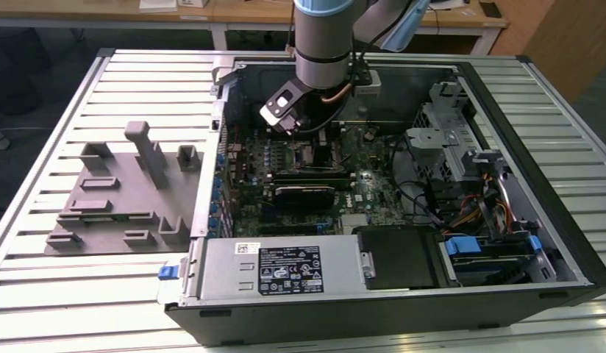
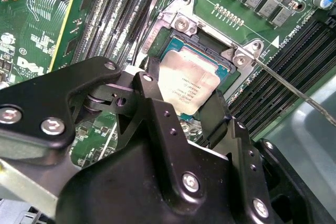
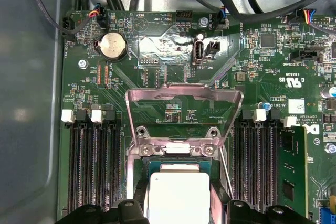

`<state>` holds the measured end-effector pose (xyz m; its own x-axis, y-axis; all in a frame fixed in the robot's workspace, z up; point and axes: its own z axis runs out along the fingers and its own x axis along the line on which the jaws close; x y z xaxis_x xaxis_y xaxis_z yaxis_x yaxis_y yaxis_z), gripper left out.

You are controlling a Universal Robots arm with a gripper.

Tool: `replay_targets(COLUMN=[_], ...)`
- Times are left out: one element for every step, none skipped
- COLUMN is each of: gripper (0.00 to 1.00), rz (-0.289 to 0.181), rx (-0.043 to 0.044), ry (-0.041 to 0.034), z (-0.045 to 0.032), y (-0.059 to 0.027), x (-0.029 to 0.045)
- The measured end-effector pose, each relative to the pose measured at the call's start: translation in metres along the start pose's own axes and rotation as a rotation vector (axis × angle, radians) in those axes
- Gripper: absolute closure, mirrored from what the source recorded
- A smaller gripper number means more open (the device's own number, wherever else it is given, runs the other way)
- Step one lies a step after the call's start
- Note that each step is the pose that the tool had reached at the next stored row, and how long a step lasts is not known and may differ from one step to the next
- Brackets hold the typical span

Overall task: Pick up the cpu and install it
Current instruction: 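Place the cpu into insertion slot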

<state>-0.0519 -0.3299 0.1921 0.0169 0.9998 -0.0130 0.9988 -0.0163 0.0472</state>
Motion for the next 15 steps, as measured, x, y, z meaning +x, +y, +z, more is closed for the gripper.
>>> replay_targets(gripper=[0.46,0.46,0.46,0.46,0.45,0.45,0.38,0.38,0.38,0.38,0.38,0.38,0.38,0.38,0.38], rz=[0.000,0.000,0.000,0.000,0.000,0.000,0.000,0.000,0.000,0.000,0.000,0.000,0.000,0.000,0.000], rx=[0.0000,0.0000,0.0000,0.0000,0.0000,0.0000,-0.0001,0.0000,0.0000,0.0000,0.0000,-0.0001,-0.0001,-0.0001,-0.0001], ry=[0.0000,0.0000,0.0000,0.0000,0.0000,0.0000,0.0000,0.0000,0.0000,0.0000,0.0000,0.0001,0.0001,0.0001,0.0000], z=[0.0000,0.0000,0.0000,0.0001,0.0001,0.0001,0.0001,0.0001,0.0001,0.0001,0.0001,0.0001,-0.0002,-0.0009,-0.0020], y=[0.0000,0.0000,0.0000,0.0000,0.0000,0.0000,0.0000,0.0000,0.0000,0.0000,0.0000,0.0000,0.0000,0.0001,0.0001], x=[0.0000,0.0000,0.0000,0.0000,0.0000,0.0000,0.0000,0.0000,0.0000,0.0000,0.0000,0.0000,0.0000,0.0000,0.0000])
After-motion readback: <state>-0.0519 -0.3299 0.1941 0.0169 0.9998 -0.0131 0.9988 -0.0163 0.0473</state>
